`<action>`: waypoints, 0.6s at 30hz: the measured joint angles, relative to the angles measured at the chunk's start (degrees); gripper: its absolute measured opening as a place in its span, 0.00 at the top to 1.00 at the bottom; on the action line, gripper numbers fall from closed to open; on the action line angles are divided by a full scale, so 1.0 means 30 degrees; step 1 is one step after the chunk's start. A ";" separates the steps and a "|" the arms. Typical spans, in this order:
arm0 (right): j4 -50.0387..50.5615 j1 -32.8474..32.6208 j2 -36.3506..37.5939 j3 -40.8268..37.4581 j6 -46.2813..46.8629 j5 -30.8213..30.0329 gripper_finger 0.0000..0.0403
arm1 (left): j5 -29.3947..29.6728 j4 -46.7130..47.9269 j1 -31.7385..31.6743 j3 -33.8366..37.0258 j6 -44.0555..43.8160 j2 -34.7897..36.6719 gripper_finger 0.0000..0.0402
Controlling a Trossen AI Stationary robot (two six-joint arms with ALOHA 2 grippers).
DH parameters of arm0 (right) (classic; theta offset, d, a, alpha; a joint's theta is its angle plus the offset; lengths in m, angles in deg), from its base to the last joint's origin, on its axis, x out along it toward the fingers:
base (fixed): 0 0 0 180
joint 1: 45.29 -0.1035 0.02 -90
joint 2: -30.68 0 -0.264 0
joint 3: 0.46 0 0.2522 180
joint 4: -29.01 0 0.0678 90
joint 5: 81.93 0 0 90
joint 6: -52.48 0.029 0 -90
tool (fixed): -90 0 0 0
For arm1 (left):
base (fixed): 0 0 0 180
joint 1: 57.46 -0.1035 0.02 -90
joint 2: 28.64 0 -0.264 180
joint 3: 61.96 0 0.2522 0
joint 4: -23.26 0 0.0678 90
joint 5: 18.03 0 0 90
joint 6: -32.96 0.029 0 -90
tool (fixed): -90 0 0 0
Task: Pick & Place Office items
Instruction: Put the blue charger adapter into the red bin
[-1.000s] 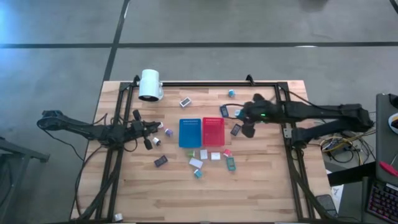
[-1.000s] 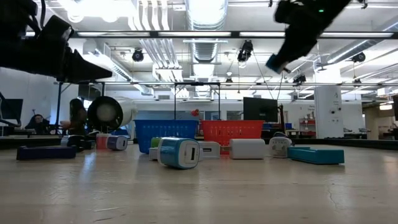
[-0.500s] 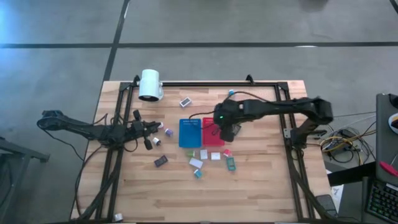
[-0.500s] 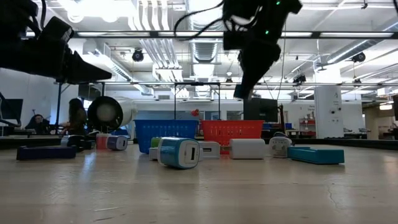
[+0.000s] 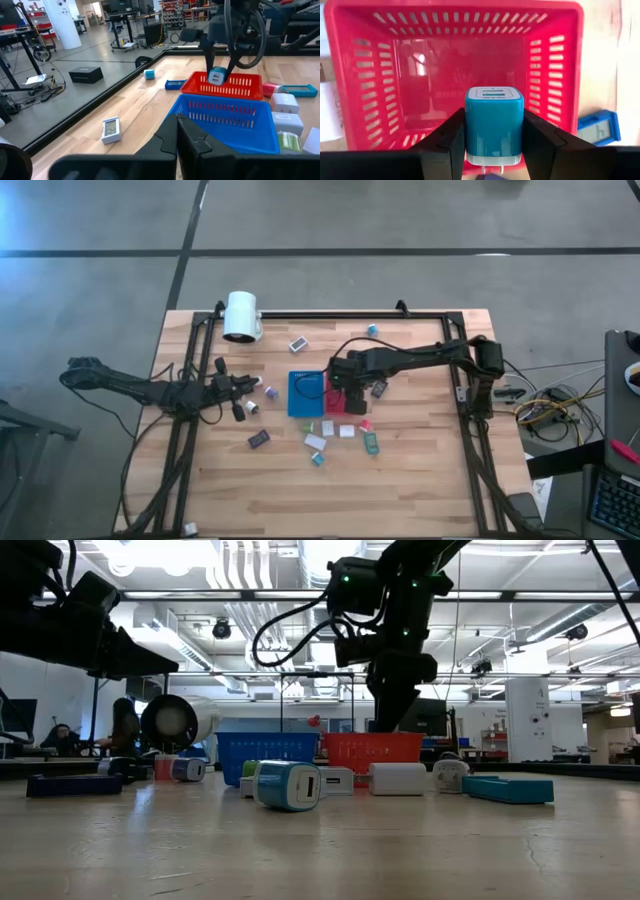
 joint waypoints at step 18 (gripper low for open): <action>-0.1071 0.0000 -0.0743 -0.0162 -0.0576 0.1434 0.59 | 0.0000 0.0000 0.0003 0.0000 -0.0197 -0.0007 0.99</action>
